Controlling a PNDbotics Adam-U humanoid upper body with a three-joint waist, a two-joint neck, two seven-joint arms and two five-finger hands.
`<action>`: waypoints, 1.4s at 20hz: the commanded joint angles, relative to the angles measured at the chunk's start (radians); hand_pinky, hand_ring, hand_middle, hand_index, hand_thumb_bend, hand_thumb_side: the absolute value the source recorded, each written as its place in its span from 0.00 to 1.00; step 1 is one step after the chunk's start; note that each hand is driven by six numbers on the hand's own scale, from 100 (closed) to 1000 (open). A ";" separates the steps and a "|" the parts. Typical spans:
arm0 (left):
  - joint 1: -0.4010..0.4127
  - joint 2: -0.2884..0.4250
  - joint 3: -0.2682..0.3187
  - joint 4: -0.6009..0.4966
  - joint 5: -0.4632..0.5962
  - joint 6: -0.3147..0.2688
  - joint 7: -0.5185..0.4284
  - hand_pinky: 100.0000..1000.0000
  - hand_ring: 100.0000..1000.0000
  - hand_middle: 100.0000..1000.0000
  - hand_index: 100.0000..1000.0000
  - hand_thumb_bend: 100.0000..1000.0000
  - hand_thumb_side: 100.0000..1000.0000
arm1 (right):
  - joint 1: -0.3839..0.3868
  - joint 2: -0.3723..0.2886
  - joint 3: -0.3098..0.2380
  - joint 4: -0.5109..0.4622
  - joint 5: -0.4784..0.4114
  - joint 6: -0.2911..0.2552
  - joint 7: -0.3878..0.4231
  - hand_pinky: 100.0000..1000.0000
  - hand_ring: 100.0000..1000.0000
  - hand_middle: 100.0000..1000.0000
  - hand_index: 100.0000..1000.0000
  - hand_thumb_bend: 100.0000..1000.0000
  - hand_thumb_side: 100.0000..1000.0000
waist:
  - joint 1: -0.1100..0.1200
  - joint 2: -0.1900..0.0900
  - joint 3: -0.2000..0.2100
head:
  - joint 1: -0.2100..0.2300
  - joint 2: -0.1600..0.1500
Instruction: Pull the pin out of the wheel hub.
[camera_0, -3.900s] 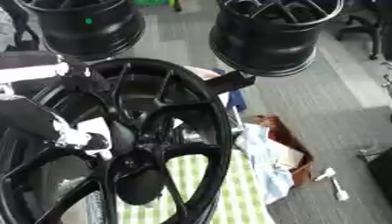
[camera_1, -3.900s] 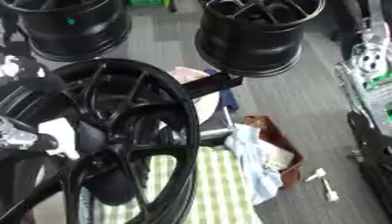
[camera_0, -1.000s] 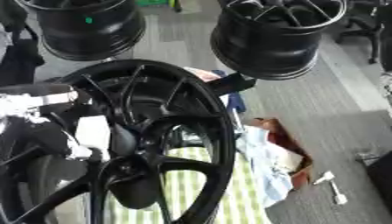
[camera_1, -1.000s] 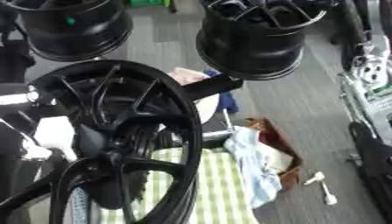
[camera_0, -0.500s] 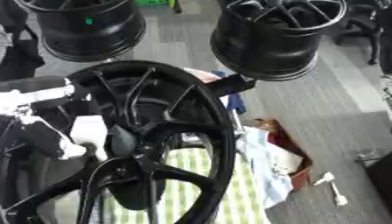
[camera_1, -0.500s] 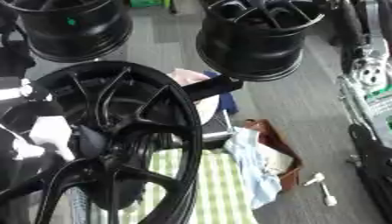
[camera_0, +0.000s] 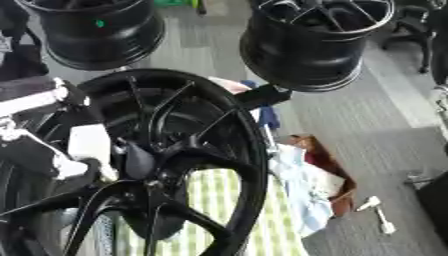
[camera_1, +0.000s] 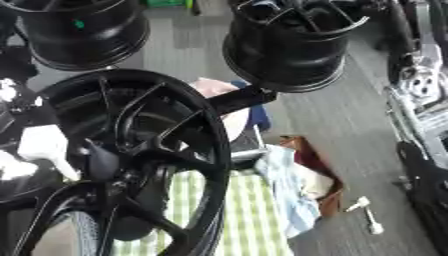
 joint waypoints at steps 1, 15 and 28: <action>-0.003 0.044 0.041 -0.023 -0.013 -0.032 -0.009 0.64 0.32 0.10 0.17 0.40 0.00 | -0.011 -0.014 -0.011 -0.009 -0.006 -0.003 -0.001 0.76 0.67 0.68 0.76 0.00 0.69 | -0.003 -0.013 -0.001 | -0.004 -0.017; -0.036 0.083 0.347 0.067 0.037 -0.095 0.073 0.64 0.30 0.06 0.15 0.35 0.00 | -0.001 -0.027 -0.024 -0.006 0.000 -0.007 -0.010 0.76 0.67 0.68 0.77 0.00 0.69 | -0.006 -0.019 0.016 | -0.026 -0.017; -0.146 0.060 0.565 0.650 -0.037 -0.133 0.310 0.65 0.35 0.10 0.22 0.23 0.00 | 0.005 -0.034 -0.033 -0.002 0.006 -0.012 -0.015 0.76 0.67 0.68 0.77 0.00 0.69 | -0.010 -0.027 0.028 | -0.046 -0.011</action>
